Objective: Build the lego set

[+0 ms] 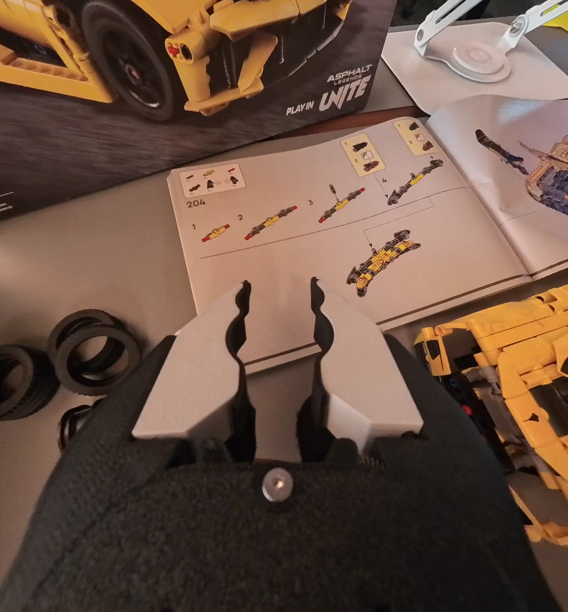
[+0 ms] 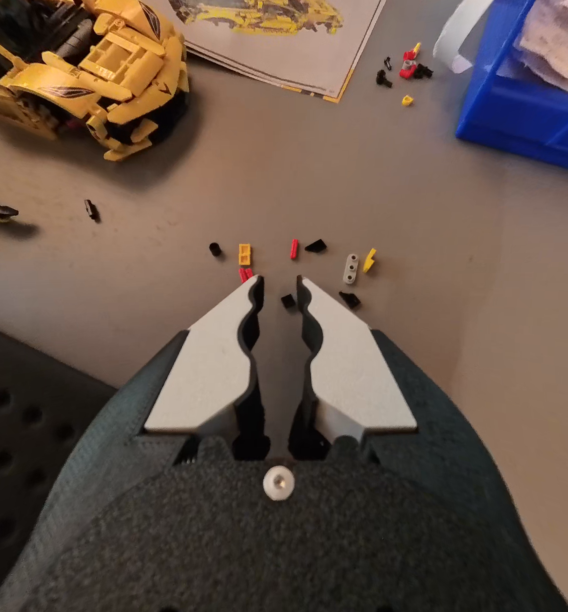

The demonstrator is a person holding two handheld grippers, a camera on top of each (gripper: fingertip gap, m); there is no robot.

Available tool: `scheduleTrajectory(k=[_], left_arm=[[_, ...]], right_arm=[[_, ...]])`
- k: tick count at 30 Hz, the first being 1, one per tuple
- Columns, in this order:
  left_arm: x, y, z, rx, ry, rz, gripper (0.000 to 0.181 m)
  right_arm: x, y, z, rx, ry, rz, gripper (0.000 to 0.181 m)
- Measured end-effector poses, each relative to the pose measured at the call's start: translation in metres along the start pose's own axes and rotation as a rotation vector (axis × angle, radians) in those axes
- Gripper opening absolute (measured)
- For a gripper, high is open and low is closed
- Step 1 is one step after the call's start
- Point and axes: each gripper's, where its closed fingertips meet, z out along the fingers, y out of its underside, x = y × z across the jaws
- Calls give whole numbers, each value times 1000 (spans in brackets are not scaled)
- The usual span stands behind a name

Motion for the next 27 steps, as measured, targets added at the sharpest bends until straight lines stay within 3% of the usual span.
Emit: scheduleTrajectory(k=[6,9,13,20,23,27], left_arm=[[3,0,0,-3,17,-1,37],[4,0,0,-4,21,1,37],[6,-2,-2,3,23,1,37],[7,2,2,-13,25,7,37],[7,2,2,-11,23,8,37],[7,2,2,-12,25,4,37]], right_arm=[[0,0,2,-12,-82,80,19],[-14,5,5,-49,-161,21,20],[-22,13,14,-116,-136,-112,22],[-27,15,28,-134,-149,-139,20],[-22,15,30,-144,-116,-171,9],[-26,15,29,-161,-112,-229,8]])
